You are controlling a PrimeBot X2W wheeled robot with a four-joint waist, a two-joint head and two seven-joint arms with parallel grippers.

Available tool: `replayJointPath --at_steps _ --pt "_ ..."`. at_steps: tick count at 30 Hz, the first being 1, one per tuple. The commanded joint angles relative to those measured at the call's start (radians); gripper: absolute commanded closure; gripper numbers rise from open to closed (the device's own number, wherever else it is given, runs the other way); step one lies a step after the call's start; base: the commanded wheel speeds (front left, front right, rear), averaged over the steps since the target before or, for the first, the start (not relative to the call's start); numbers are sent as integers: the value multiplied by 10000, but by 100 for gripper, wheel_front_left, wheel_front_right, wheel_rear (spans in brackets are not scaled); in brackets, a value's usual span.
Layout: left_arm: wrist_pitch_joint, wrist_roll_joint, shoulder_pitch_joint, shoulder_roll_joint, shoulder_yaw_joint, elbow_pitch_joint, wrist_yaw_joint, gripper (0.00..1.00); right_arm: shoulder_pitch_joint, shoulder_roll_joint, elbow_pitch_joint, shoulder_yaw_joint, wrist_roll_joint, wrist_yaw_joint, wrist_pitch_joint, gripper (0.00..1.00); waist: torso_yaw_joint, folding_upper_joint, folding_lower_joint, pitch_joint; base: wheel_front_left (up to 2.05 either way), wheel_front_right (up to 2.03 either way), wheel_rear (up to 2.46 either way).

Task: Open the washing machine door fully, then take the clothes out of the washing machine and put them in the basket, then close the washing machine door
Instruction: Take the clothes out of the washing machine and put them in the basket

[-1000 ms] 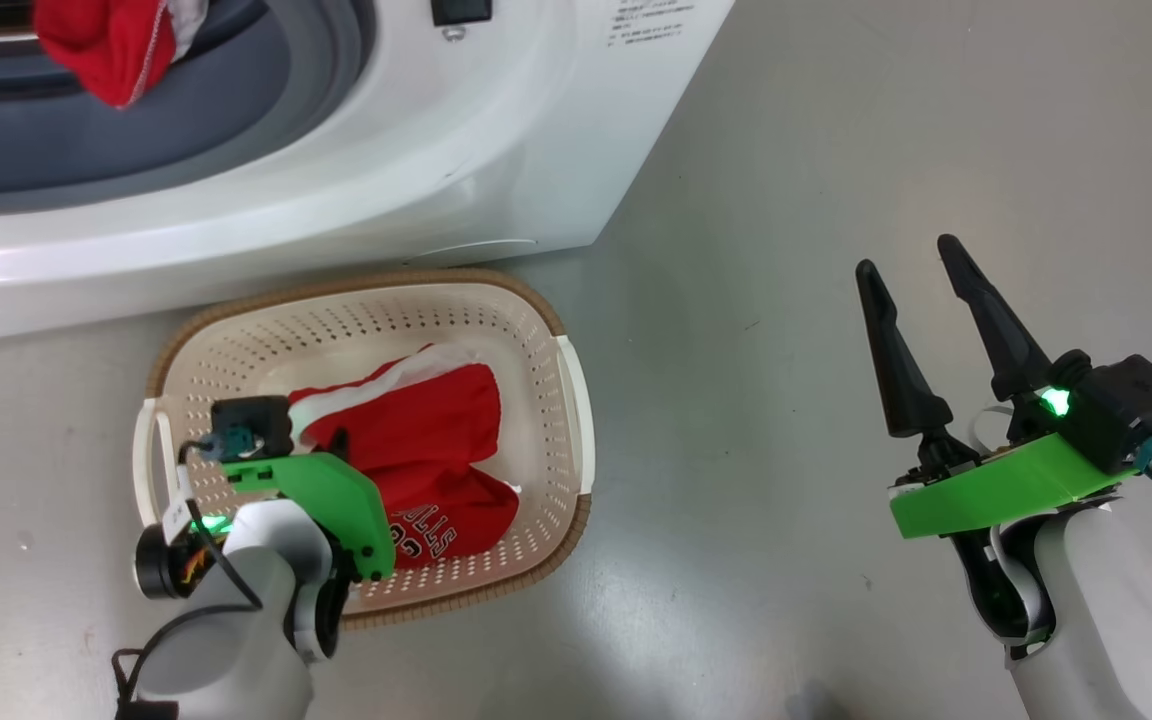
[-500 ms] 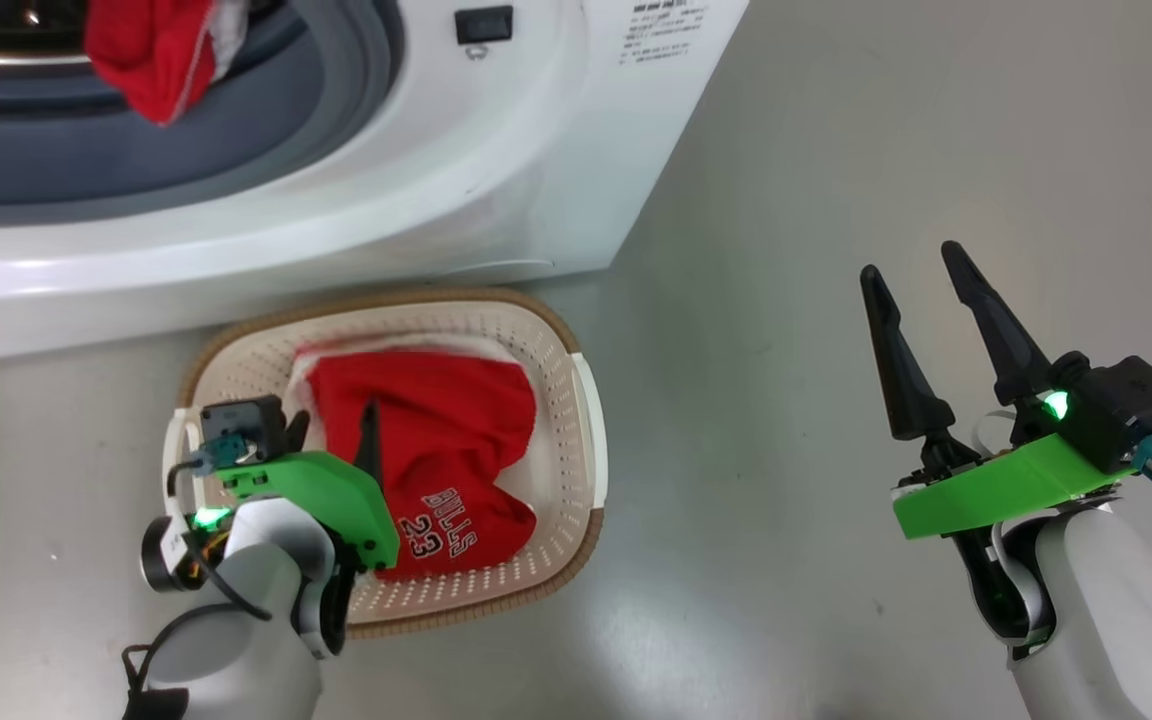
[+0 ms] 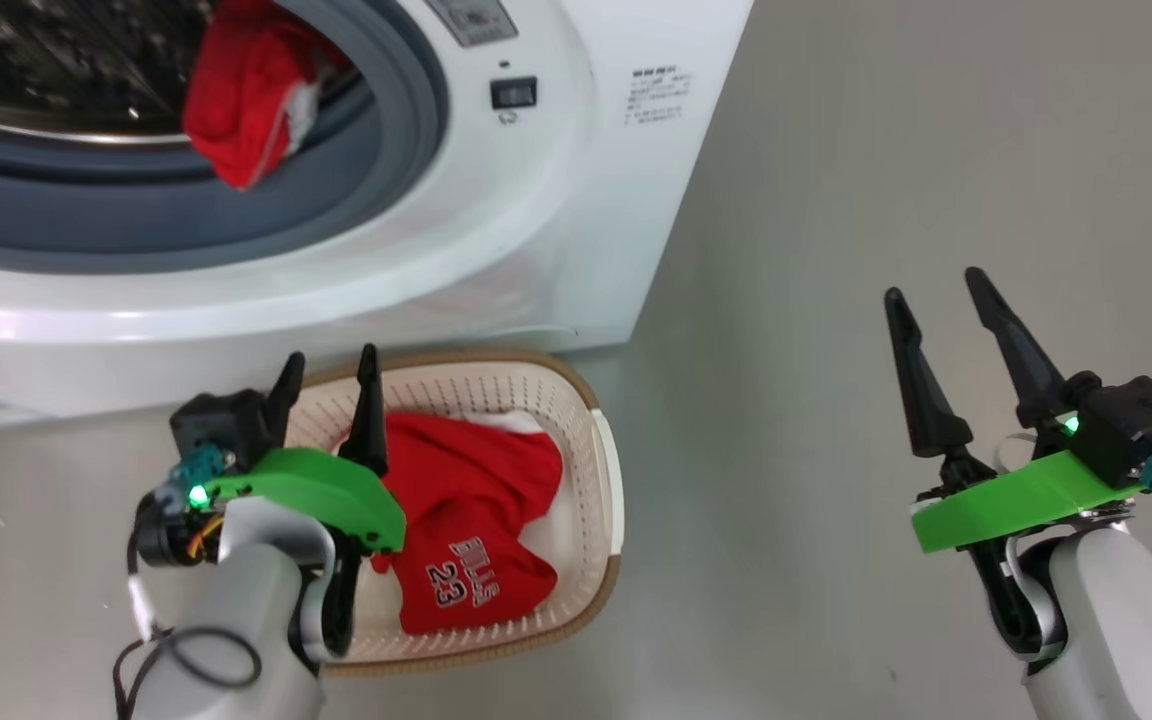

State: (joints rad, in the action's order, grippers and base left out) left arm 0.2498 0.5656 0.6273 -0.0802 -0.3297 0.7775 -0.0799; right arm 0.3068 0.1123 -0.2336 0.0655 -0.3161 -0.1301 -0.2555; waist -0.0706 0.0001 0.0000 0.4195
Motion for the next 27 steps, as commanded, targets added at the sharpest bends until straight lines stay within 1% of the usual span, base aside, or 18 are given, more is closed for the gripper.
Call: replayJointPath --at_steps 1,2,3,4,5,9,14,17,27 --pt "115 -350 -607 -361 426 -1137 -267 0 -202 -1 216 -10 203 -6 -63 0 210 -1 0 -581 0 0 0" --pt "116 -465 -829 -382 502 -1602 -356 0 -229 4 214 -86 312 -6 -63 0 238 -1 0 -686 0 0 0" --pt "116 -465 -829 -382 502 -1602 -356 0 -229 4 214 -86 312 -6 -63 0 238 -1 0 -686 0 0 0" --pt "117 -746 -1265 -447 673 -2532 -582 0 -280 9 190 -247 544 -6 -63 0 285 -1 0 -877 0 0 0" --pt "117 -746 -1265 -447 673 -2532 -582 0 -280 9 190 -247 544 -6 -63 0 285 -1 0 -877 0 0 0" --pt "118 -1341 -2111 -555 932 -4155 -933 0 -364 -74 293 -604 866 -6 -63 0 378 -1 0 -1181 0 0 0" --pt "119 -1681 -3058 -647 1202 -5548 -921 0 -543 -186 514 -924 1278 -6 -63 0 446 -1 0 -1556 0 0 0" --pt "119 -2066 -3490 -866 1201 -6076 -972 0 -701 -256 635 -1064 1493 -6 -63 0 469 -1 0 -1794 0 0 0" --pt "103 -1899 -4751 -1102 1477 -6964 -1135 0 -1426 -448 1022 -1133 1911 -6 -63 0 326 -1 0 -2641 0 0 0"
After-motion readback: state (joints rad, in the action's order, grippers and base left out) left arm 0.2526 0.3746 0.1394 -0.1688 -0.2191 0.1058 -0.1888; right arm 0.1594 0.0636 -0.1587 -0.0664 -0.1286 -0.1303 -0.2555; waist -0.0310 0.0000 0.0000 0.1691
